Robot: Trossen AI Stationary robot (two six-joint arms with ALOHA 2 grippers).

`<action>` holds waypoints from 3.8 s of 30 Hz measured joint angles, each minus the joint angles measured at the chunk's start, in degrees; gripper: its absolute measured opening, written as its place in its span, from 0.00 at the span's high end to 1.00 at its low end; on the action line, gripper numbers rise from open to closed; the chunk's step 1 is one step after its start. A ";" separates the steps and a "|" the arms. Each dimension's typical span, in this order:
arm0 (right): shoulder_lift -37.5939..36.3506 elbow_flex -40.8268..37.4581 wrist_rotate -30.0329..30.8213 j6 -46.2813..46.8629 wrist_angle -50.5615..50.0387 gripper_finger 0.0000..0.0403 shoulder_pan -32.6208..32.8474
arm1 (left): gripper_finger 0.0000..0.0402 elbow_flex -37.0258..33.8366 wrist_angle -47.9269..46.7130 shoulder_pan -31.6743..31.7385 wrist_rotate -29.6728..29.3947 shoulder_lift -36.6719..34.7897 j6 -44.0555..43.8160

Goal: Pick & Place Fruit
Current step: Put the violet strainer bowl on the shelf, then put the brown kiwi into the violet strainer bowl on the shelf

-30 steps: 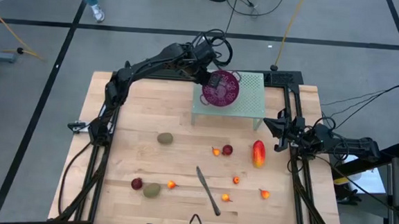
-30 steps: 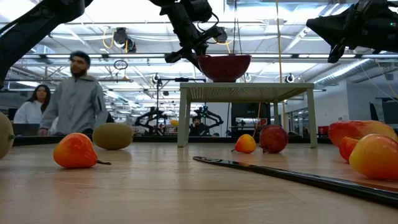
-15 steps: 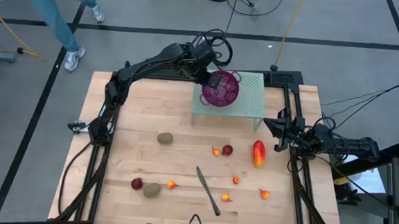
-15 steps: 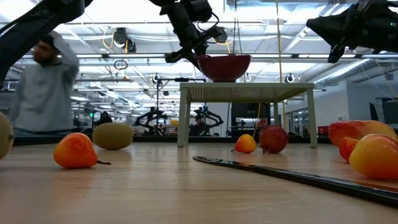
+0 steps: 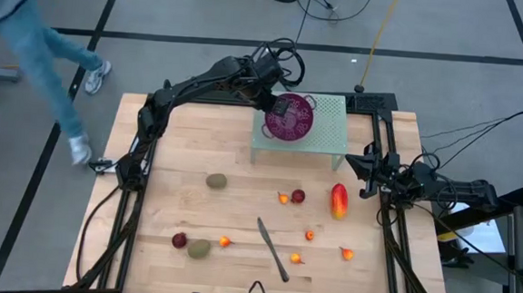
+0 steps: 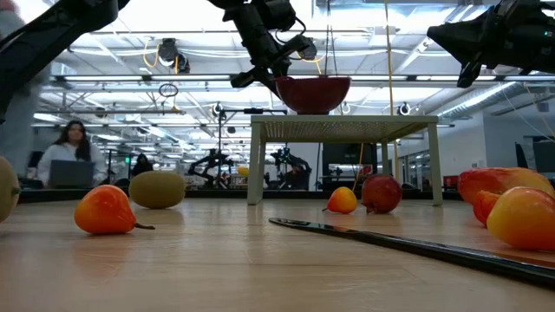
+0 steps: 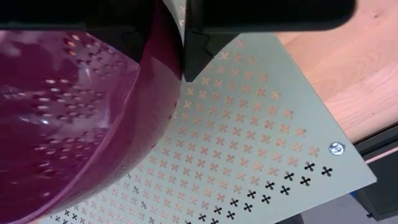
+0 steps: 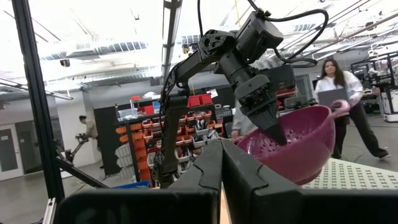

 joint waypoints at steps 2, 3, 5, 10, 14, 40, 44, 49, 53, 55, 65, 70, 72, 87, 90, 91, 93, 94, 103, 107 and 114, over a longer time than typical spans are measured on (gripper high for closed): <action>0.00 0.00 0.00 0.00 0.01 1.00 0.00 | 0.83 0.00 0.02 0.00 0.00 0.00 0.00; -0.01 0.00 0.00 0.00 0.00 1.00 0.00 | 0.79 0.00 0.06 -0.02 -0.05 0.02 0.00; -0.01 0.01 0.01 0.00 0.00 1.00 0.00 | 0.72 0.00 0.09 -0.02 -0.57 0.00 -0.04; 0.00 0.00 0.00 0.00 0.00 1.00 -0.02 | 0.56 0.00 0.49 -0.02 -0.62 0.00 0.07; 0.00 0.01 0.01 0.00 0.01 1.00 -0.01 | 0.49 0.00 0.48 -0.02 -0.62 0.00 0.11; 0.00 0.02 0.02 0.26 0.04 1.00 0.00 | 0.47 -0.04 -6.01 0.25 -1.30 -2.02 1.90; -0.02 0.00 0.02 2.48 0.04 1.00 -0.01 | 0.47 -0.04 -6.19 0.54 -2.50 -3.09 2.10; -0.02 0.02 0.09 3.34 0.04 1.00 -0.02 | 0.47 -0.04 -5.92 0.79 -3.86 -5.14 2.12; -0.02 0.01 0.09 3.35 0.03 1.00 0.00 | 0.47 -0.04 -5.94 0.79 -4.79 -7.53 1.91; -0.01 0.00 0.11 3.33 0.04 1.00 -0.02 | 0.47 -0.04 -6.00 0.40 -4.81 -8.75 1.68; -0.02 0.01 0.17 3.19 0.04 1.00 -0.02 | 0.47 -0.03 -5.62 -10.14 -12.82 -16.43 2.94; -0.02 0.02 0.19 3.19 0.04 1.00 0.00 | 0.47 -0.02 -5.64 -17.76 -16.81 -18.79 1.95; -0.02 0.02 0.19 3.19 0.06 1.00 0.00 | 0.47 -0.02 -5.92 -20.62 -17.73 -19.21 1.18; -0.02 0.01 0.19 3.17 0.04 1.00 0.00 | 0.47 -3.49 -22.16 -37.77 -24.24 -18.47 -17.50; -0.02 0.02 0.19 3.17 0.06 1.00 -0.01 | 0.47 -5.62 -21.99 -40.13 -24.21 -18.43 -19.25; -0.02 0.01 0.19 3.17 0.04 1.00 0.00 | 0.47 -6.54 -21.98 -40.74 -24.14 -18.47 -19.91; -0.02 0.02 0.19 3.17 0.04 1.00 0.00 | 0.47 -8.91 -22.02 -41.65 -24.13 -18.51 -21.53; -0.02 0.01 0.19 3.17 0.04 1.00 -0.02 | 0.47 -10.13 -22.02 -41.91 -24.07 -18.46 -22.40; -0.02 0.02 0.18 3.17 0.04 1.00 -0.01 | 0.47 -20.12 -22.18 -42.13 -21.89 -19.35 -23.49; -0.02 0.00 0.17 3.17 0.03 1.00 -0.01 | 0.47 -25.40 -22.24 -41.18 -19.41 -19.43 -21.39; -0.02 0.00 0.09 3.34 0.04 1.00 0.00 | 0.47 -33.82 -22.06 -39.14 -17.20 -19.41 -18.71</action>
